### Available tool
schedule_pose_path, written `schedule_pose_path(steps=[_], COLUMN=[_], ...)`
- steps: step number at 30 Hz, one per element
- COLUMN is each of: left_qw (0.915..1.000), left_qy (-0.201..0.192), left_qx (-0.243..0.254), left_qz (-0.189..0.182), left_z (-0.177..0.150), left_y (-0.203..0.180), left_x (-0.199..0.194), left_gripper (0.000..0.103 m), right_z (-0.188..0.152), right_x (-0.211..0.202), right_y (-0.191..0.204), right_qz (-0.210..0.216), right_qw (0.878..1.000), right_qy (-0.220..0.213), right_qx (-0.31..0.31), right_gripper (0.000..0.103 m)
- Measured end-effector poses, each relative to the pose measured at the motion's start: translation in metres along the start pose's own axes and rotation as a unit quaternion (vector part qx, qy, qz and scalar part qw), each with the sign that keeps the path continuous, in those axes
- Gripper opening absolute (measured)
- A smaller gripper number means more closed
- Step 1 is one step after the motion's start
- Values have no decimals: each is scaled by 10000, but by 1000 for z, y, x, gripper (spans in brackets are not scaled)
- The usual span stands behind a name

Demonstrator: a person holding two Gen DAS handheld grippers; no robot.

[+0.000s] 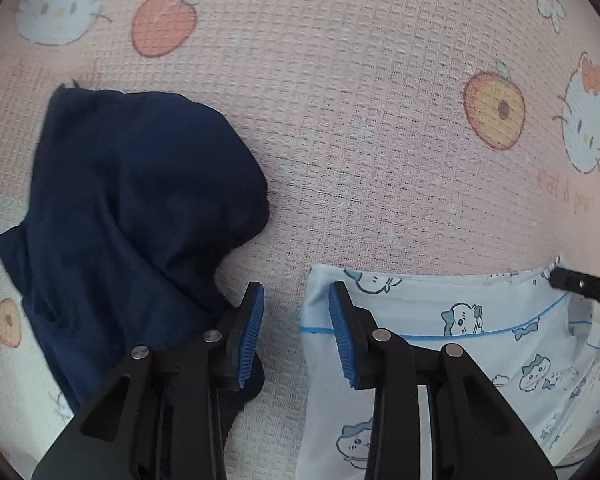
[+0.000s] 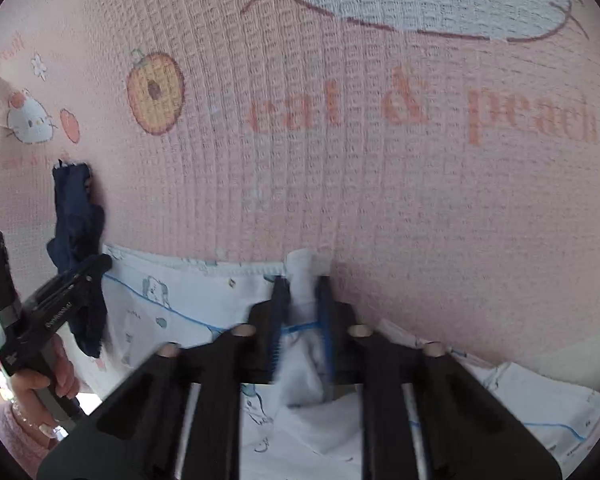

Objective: Fold clothes

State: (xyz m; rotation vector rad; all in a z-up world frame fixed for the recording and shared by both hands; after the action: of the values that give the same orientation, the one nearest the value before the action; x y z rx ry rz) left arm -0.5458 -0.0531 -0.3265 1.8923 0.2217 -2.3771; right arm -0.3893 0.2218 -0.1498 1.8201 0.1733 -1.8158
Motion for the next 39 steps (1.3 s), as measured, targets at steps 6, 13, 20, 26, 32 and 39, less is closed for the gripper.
schedule_pose_path(steps=[6, 13, 20, 26, 32, 39], left_qw=[9994, 9993, 9791, 9611, 9456, 9403], left_qy=[-213, 225, 577, 1400, 2068, 2539], left_qx=[261, -138, 1286, 1394, 1403, 1543], left_qz=[-108, -277, -1465, -1929, -2082, -1663], left_z=[28, 48, 1, -96, -217, -300], left_y=[16, 45, -45, -98, -122, -132], left_x=[-12, 0, -40, -42, -59, -52], left_gripper=[0, 1, 4, 4, 4, 4], right_z=[9, 17, -13, -100, -213, -271], right_x=[-15, -27, -70, -88, -69, -14], right_y=[-4, -15, -3, -51, -25, 47], right_qz=[303, 238, -278, -1274, -968, -931], right_qw=[9995, 9990, 9972, 9884, 9901, 9931], right_qy=[-96, -206, -676, -238, 447, 695], right_qx=[38, 328, 153, 786, 917, 158], right_gripper=[9, 10, 40, 40, 41, 39])
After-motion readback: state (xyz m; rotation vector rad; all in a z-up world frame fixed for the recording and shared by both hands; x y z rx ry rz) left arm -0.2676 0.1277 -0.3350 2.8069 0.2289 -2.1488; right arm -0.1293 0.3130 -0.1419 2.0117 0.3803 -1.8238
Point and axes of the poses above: each gripper's, at about its wrist camera, not at the fingertips, and x roughly the way its jaws point, y to its left, z to its top, the point moved 7 cm from there along x, roughly the way its jaws point, and after that the axes turned 4 degrees about -x, right-handed, at the moved point
